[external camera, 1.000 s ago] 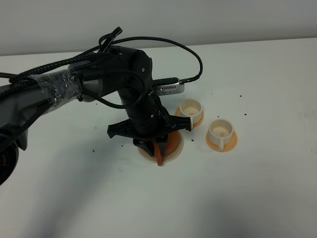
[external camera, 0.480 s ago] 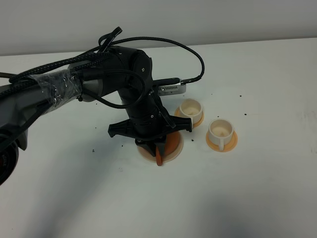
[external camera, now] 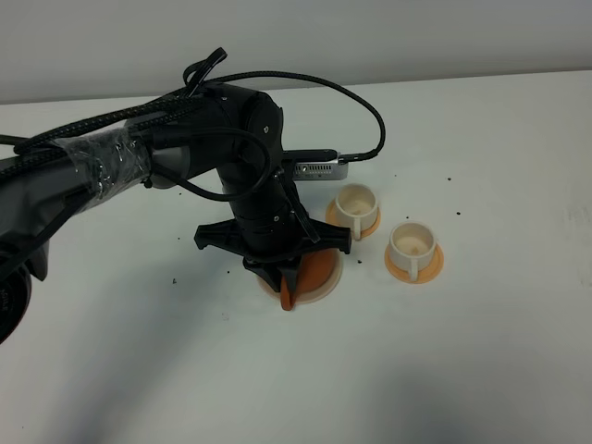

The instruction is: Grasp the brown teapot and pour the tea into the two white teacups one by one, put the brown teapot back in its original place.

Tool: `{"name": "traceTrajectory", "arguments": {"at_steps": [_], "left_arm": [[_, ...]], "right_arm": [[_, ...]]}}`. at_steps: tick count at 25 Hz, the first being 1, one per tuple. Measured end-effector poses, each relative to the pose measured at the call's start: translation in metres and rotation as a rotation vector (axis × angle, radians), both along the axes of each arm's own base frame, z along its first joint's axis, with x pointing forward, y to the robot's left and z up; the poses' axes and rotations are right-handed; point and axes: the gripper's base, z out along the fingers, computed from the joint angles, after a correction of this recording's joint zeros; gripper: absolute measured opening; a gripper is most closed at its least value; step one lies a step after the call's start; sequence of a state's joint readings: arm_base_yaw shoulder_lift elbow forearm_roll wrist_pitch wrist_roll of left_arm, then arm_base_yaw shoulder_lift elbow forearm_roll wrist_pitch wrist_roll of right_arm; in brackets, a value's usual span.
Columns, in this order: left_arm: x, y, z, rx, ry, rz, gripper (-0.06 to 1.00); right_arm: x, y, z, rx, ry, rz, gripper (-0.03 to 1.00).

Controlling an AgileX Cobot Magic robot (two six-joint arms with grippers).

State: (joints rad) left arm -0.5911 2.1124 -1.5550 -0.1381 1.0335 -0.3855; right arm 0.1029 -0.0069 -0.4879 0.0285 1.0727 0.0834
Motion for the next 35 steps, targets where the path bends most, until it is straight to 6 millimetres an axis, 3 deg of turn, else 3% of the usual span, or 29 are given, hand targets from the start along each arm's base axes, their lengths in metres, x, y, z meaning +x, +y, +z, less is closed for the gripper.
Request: {"name": "traceTrajectory", "arguments": {"at_steps": [20,35], "left_arm": [[-0.001,0.008,0.022,0.032,-0.063,-0.127,0.13],[0.0,0.013,0.031,0.053,-0.12,-0.384,0.13]], "right_arm": [[0.0,0.0,0.0,0.0,0.0,0.0,0.24],[0.0,0.0,0.0,0.0,0.0,0.0,0.24]]}}
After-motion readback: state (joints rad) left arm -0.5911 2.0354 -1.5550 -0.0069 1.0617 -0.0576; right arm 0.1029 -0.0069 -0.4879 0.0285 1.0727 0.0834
